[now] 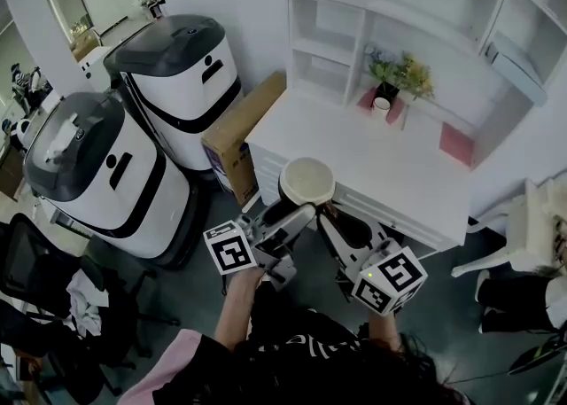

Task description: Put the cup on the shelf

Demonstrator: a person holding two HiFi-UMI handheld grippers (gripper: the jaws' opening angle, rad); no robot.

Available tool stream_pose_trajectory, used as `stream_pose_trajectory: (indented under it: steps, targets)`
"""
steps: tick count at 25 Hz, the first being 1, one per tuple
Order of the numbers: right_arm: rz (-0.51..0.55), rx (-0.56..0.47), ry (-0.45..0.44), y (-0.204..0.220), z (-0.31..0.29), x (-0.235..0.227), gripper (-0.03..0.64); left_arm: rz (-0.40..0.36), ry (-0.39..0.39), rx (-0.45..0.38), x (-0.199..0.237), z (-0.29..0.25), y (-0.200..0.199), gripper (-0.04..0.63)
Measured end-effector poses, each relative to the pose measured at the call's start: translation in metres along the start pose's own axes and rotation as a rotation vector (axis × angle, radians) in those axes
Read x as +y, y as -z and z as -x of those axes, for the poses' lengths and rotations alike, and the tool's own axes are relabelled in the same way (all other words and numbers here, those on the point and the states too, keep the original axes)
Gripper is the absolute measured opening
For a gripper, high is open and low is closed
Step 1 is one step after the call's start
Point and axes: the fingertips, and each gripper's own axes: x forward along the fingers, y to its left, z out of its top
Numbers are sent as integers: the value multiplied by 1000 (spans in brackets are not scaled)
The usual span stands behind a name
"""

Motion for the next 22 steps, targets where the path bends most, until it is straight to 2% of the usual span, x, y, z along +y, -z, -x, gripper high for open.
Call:
stream_pose_trajectory:
  steps: [12, 22]
  targets:
    - [-1, 17, 25, -13, -119, -11, 83, 26, 0, 19, 69, 7, -96, 354]
    - [-17, 41, 53, 2, -191, -7, 83, 56, -5, 46, 122, 31, -142, 356]
